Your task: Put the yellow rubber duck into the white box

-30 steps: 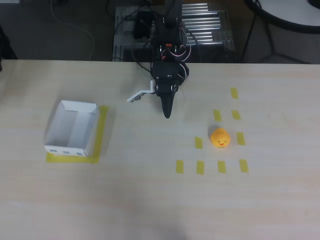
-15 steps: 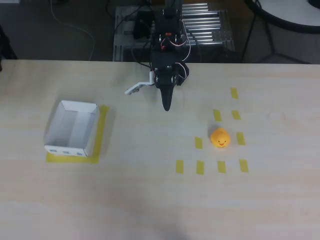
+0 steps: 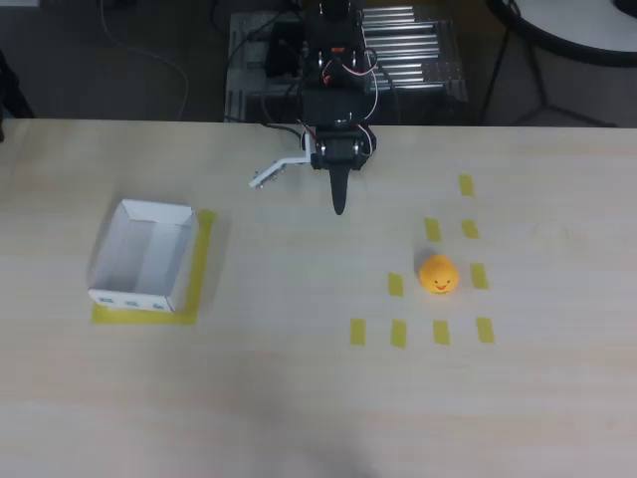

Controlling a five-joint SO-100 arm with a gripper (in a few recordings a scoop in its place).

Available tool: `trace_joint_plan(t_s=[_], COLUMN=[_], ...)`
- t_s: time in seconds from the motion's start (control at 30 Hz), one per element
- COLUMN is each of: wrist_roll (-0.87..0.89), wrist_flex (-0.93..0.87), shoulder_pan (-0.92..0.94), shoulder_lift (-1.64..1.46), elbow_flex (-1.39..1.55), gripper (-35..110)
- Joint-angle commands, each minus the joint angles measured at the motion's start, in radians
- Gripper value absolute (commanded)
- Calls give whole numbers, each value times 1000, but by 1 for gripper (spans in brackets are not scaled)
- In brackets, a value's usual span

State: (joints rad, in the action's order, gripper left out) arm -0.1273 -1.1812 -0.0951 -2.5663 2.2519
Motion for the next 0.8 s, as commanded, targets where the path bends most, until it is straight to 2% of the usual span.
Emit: trace_joint_plan(t_s=[0.0,0.13,0.17,0.27,0.4,0.5,0.6,0.77], wrist_roll=[-284,-405,-426,-449,-466,-466,-480,-463], wrist_flex=[-71,-161,-193,-275,-219,-199,-253,-224], shoulder_pan=[-74,-137,-141,-112,-132,-175,-233,-307], shoulder_lift=[143,253,278,347,425,495,572,670], elbow_flex=[-241,-360,-385,-445,-439,-459,-509,-515], gripper=[0,5,9,35,50,52,52,43])
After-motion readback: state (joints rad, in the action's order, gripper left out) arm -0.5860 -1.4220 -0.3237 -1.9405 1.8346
